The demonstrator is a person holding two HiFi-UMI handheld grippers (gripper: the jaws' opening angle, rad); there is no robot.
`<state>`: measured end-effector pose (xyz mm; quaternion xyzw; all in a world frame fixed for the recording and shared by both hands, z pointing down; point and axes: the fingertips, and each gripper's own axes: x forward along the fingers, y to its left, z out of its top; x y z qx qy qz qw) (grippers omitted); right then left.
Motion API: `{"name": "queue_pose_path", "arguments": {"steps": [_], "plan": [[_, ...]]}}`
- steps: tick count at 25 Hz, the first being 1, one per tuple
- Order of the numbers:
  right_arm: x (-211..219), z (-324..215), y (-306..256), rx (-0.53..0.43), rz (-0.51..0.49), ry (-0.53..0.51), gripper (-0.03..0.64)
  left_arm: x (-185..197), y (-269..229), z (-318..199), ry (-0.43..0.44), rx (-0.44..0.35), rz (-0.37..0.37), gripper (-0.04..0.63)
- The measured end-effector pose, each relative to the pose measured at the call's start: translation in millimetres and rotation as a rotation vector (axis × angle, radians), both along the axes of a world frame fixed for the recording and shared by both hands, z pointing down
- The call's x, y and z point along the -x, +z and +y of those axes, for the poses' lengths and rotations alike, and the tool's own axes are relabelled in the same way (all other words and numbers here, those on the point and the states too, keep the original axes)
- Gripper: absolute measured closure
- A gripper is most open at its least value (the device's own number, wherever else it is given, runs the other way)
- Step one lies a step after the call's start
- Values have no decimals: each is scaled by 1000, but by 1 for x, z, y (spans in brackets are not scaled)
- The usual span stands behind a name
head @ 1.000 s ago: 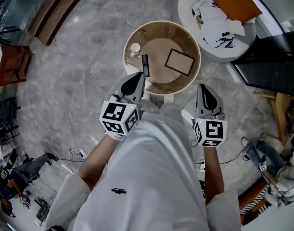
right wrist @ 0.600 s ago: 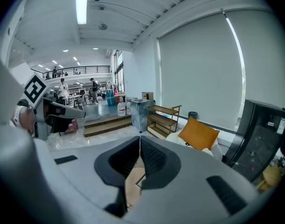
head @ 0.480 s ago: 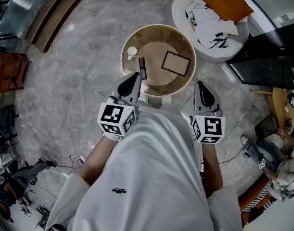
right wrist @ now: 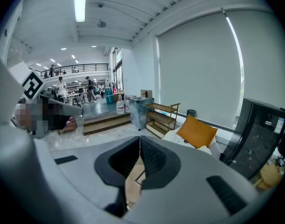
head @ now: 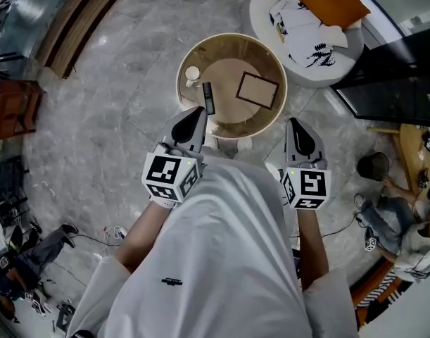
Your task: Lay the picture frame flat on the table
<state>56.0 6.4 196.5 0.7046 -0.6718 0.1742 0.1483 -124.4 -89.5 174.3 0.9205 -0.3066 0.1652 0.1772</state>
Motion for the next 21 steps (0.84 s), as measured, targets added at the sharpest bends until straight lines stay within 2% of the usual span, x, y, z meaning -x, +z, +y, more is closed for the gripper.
{"name": "queue_pose_path", "arguments": {"steps": [7,14,21], "plan": [[4,-2,-4,17,5,-45,612,1,1,3,4,5,-5,591],[19,-12,-10,29,16,-149,612,2,-7,5,36,-19,-25,591],[24,-33,-12,-11,1,-178,612,19,-10,-6,-31,-42,-29,591]]}}
